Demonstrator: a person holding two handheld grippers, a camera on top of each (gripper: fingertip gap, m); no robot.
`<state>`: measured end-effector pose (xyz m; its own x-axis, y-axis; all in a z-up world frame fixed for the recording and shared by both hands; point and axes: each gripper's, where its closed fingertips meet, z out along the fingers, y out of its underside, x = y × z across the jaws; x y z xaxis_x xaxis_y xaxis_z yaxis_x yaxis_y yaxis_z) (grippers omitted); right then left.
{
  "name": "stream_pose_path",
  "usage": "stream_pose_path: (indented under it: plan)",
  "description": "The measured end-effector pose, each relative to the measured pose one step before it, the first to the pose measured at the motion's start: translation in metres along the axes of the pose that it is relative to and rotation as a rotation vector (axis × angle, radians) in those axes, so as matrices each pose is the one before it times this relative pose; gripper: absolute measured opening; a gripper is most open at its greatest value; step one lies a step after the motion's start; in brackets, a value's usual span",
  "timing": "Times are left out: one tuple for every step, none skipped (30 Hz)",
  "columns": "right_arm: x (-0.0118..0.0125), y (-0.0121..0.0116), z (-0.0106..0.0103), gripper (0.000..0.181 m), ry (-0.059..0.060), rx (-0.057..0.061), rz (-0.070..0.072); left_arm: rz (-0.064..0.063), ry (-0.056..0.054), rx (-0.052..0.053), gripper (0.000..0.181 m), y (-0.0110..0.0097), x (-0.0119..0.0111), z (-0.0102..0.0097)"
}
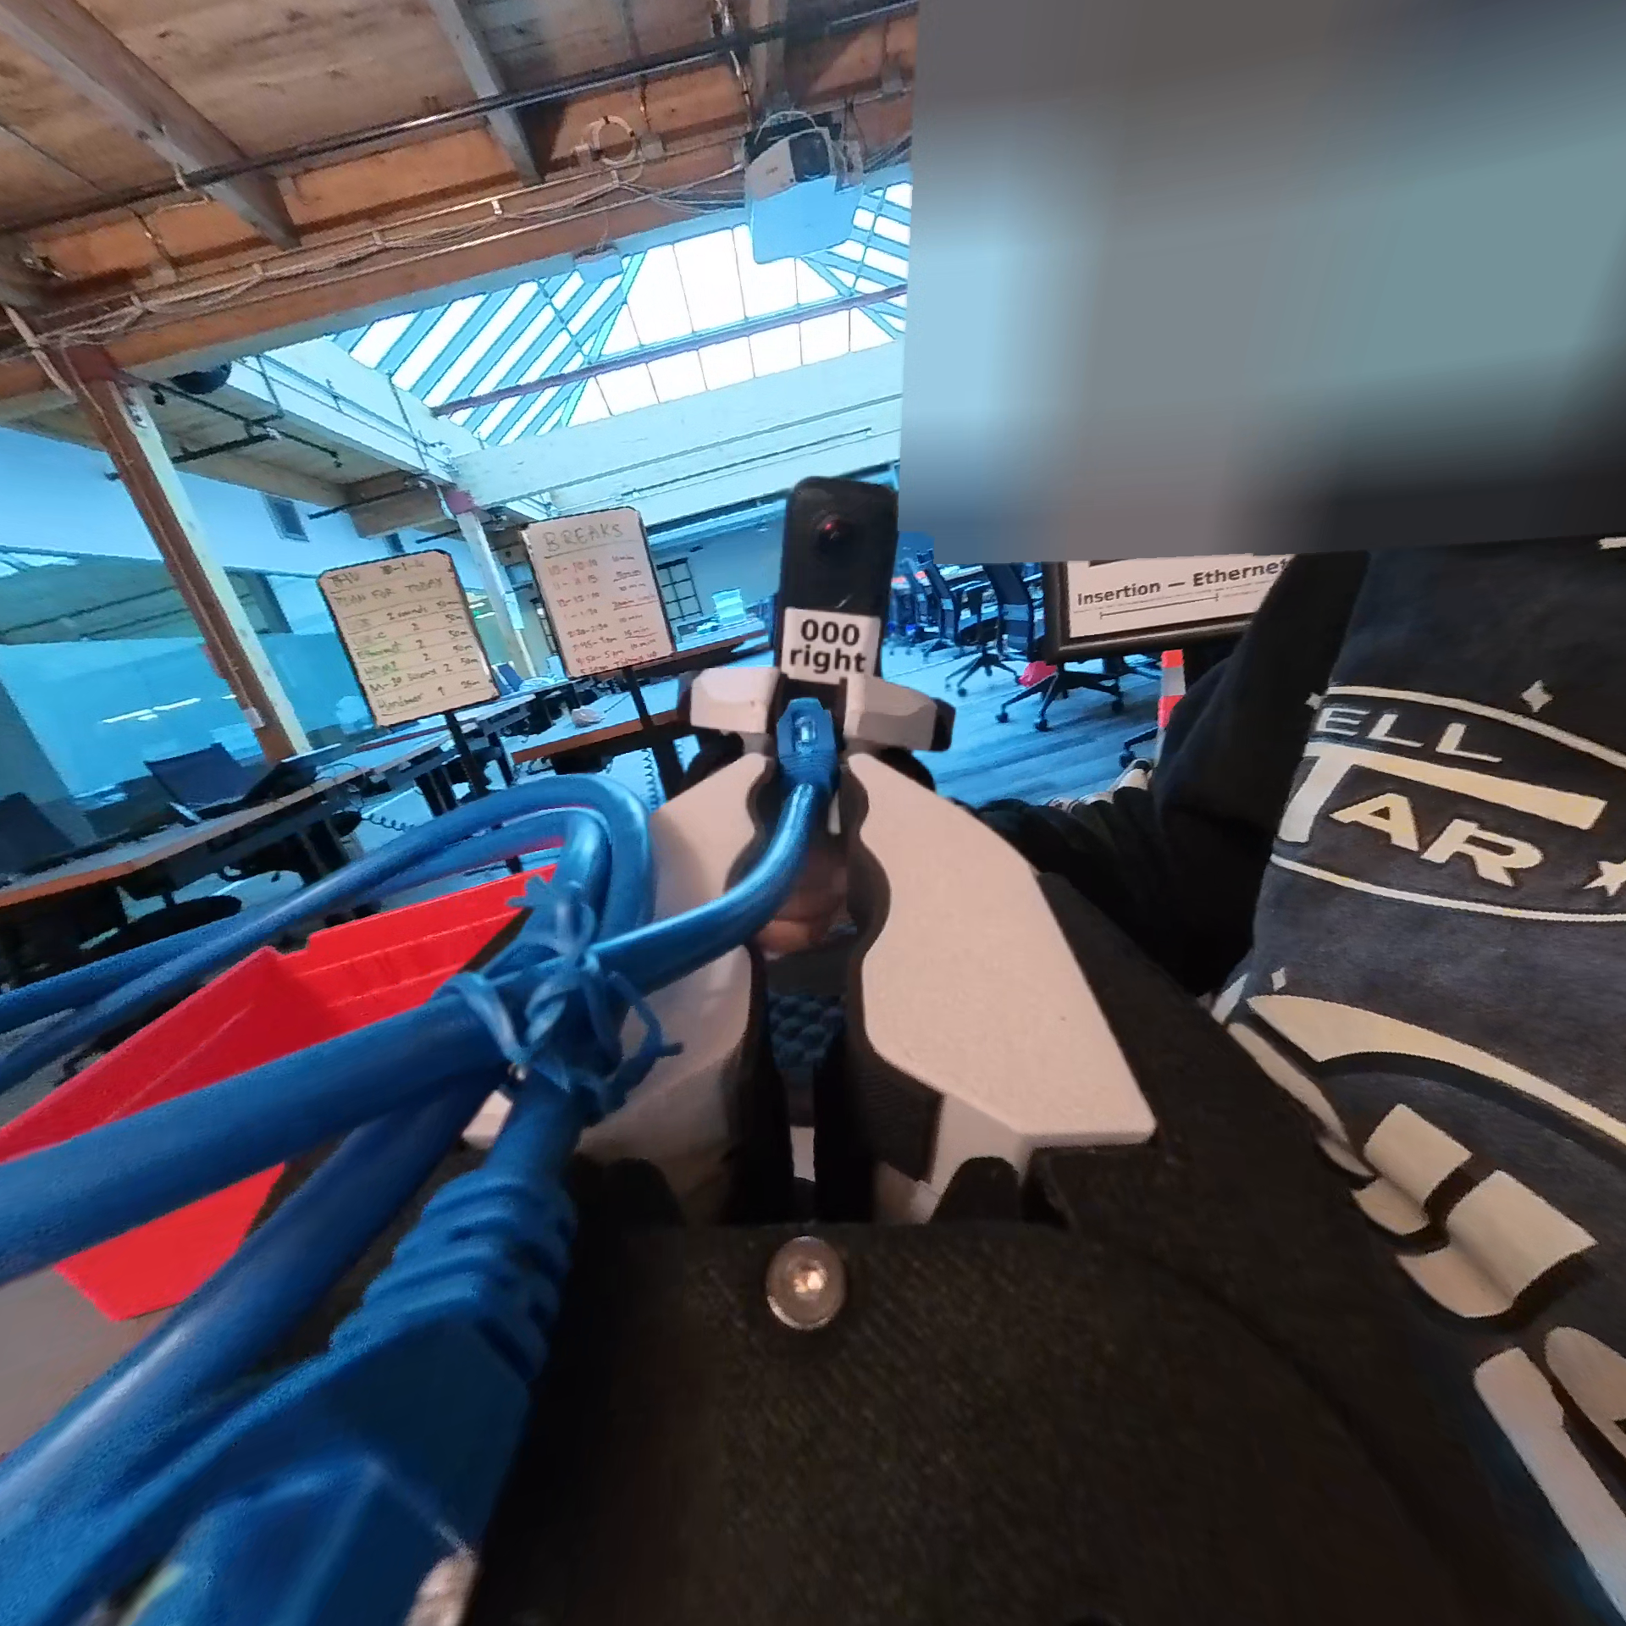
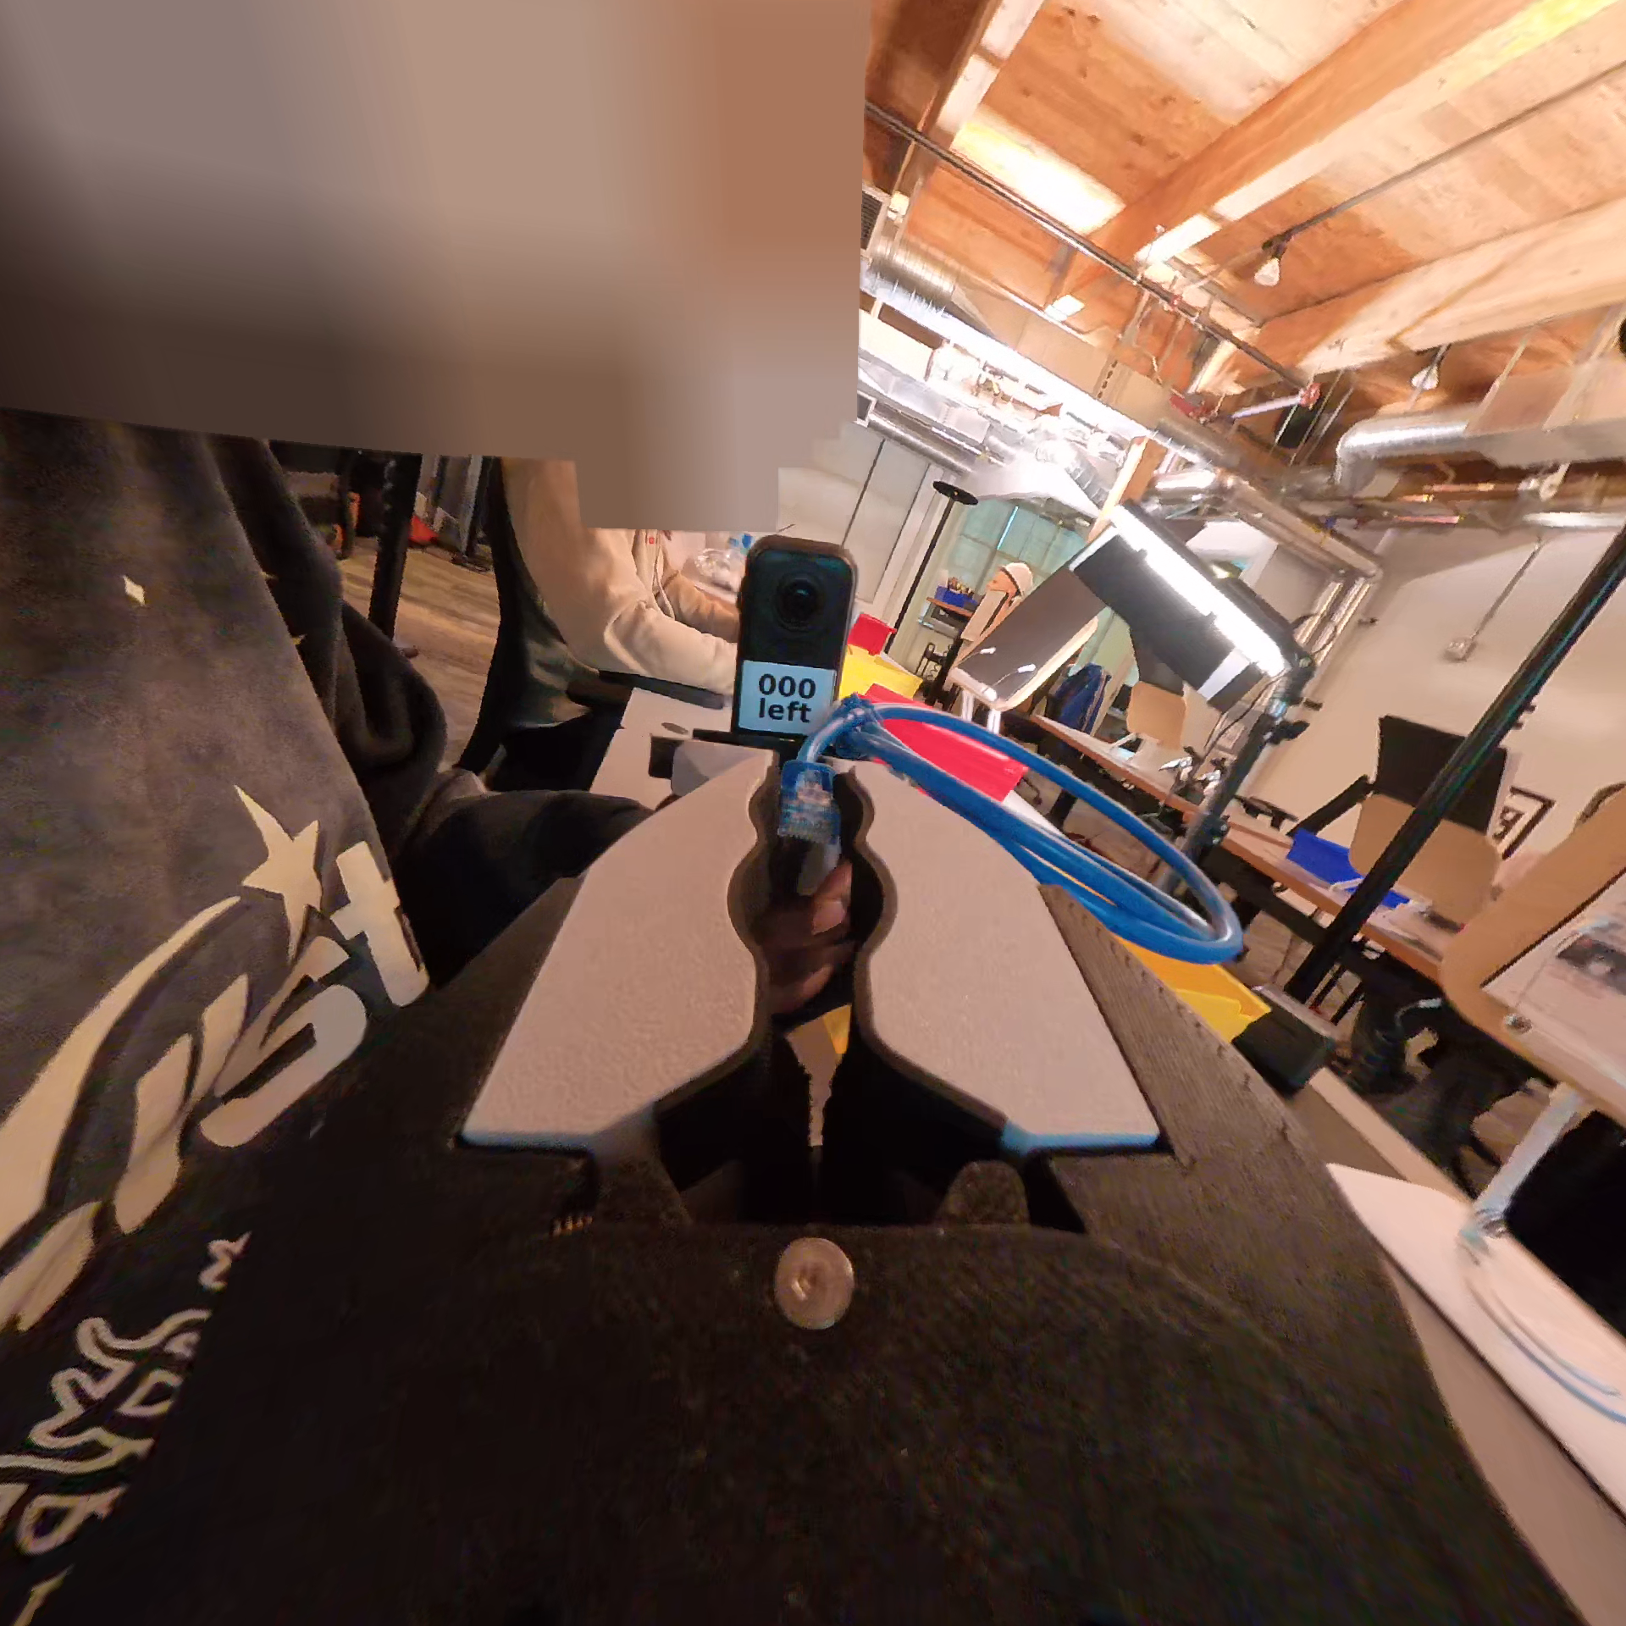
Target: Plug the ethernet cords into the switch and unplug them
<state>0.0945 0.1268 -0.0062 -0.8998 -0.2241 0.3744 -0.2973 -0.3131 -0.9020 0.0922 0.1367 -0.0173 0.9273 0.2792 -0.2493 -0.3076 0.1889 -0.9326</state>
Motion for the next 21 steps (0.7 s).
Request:
stream_pose_path:
  plan:
    - [-0.00046, 0.00042, 0.00000, 0.012, 0.0021, 0.0035, -0.0247, -0.0146, 0.0061, 0.0009, 0.012, 0.00017, 0.00019, -0.00004]
    - [-0.00089, 0.00019, 0.00009, 0.012, -0.0013, 0.0038, -0.0196, -0.0093, 0.0078, -0.0004, 0.012, 0.00003, 0.00065, -0.00027]
    - [-0.00080, -0.00027, 0.00008, 0.012, -0.0013, 0.0043, -0.0177, -0.0073, 0.0068, 0.0007, 0.012, -0.00020, 0.00082, -0.00008]
    - [-0.00063, -0.00032, -0.00015, 0.012, 0.0000, 0.0020, -0.0196, -0.0068, 0.0059, -0.0012, 0.012, -0.00009, 0.00082, 0.00018]
    - [-0.00012, 0.00023, -0.00035, 0.012, 0.0025, -0.0029, -0.0243, -0.0017, 0.0022, -0.0048, 0.012, 0.00029, 0.00022, 0.00020]
    - [0.00001, 0.00054, -0.00042, 0.012, 0.0038, -0.0064, -0.0269, 0.0013, -0.0006, -0.0084, 0.012, 0.00090, -0.00027, 0.00020]
    - [-0.00004, 0.00053, -0.00030, 0.012, 0.0022, -0.0085, -0.0195, 0.0070, -0.0027, -0.0068, 0.012, 0.00067, -0.00028, 0.00003]
    - [0.00066, 0.00093, -0.00009, 0.012, 0.0023, -0.0144, -0.0018, 0.0135, -0.0060, -0.0062, 0.012, 0.00067, -0.00044, -0.00014]
    - [0.00213, 0.00178, -0.00016, 0.013, 0.0043, -0.0285, 0.0142, 0.0155, -0.0157, -0.0108, 0.012, 0.00066, -0.00185, -0.00019]
    - [0.00338, 0.00384, -0.00062, 0.013, 0.0051, -0.0515, 0.0201, 0.0285, -0.0273, -0.0236, 0.012, 0.00176, -0.00340, -0.00044]
    - [0.00371, 0.00705, -0.00155, 0.015, 0.0009, -0.0809, 0.0207, 0.0444, -0.0388, -0.0416, 0.012, 0.00365, -0.00467, -0.00059]
    - [0.00211, 0.00994, -0.00293, 0.023, -0.0147, -0.0989, 0.0234, 0.0404, -0.0425, -0.0474, 0.011, 0.00430, -0.00538, -0.00076]
    - [-0.00054, 0.01262, -0.00373, 0.033, -0.0325, -0.1064, 0.0344, 0.0301, -0.0372, -0.0367, 0.012, 0.00345, -0.00539, -0.00111]
    - [-0.00240, 0.01515, -0.00373, 0.044, -0.0435, -0.1098, 0.0462, 0.0151, -0.0278, -0.0189, 0.012, 0.00223, -0.00485, -0.00159]
    - [-0.00287, 0.01684, -0.00266, 0.054, -0.0432, -0.1062, 0.0512, -0.0052, -0.0268, -0.0050, 0.011, 0.00130, -0.00567, -0.00166]
    - [-0.00314, 0.01811, -0.00062, 0.063, -0.0433, -0.1001, 0.0493, -0.0165, -0.0352, 0.0057, 0.012, 0.00070, -0.00716, -0.00154]
    - [-0.00160, 0.01801, 0.00196, 0.069, -0.0332, -0.0911, 0.0435, -0.0164, -0.0377, 0.0102, 0.012, 0.00069, -0.00740, -0.00129]
    - [0.00220, 0.01543, 0.00488, 0.075, -0.0095, -0.0710, 0.0432, -0.0110, -0.0314, 0.0076, 0.012, 0.00099, -0.00623, -0.00127]
    - [0.00354, 0.01237, 0.00720, 0.081, -0.0052, -0.0534, 0.0455, -0.0031, -0.0260, 0.0043, 0.012, 0.00080, -0.00488, -0.00108]
    - [0.00302, 0.01016, 0.00889, 0.086, -0.0123, -0.0467, 0.0465, 0.0015, -0.0149, 0.0034, 0.012, -0.00009, -0.00267, -0.00105]
    - [0.00377, 0.00869, 0.00963, 0.091, -0.0074, -0.0461, 0.0435, 0.0044, -0.0021, 0.0028, 0.012, -0.00095, -0.00041, -0.00081]
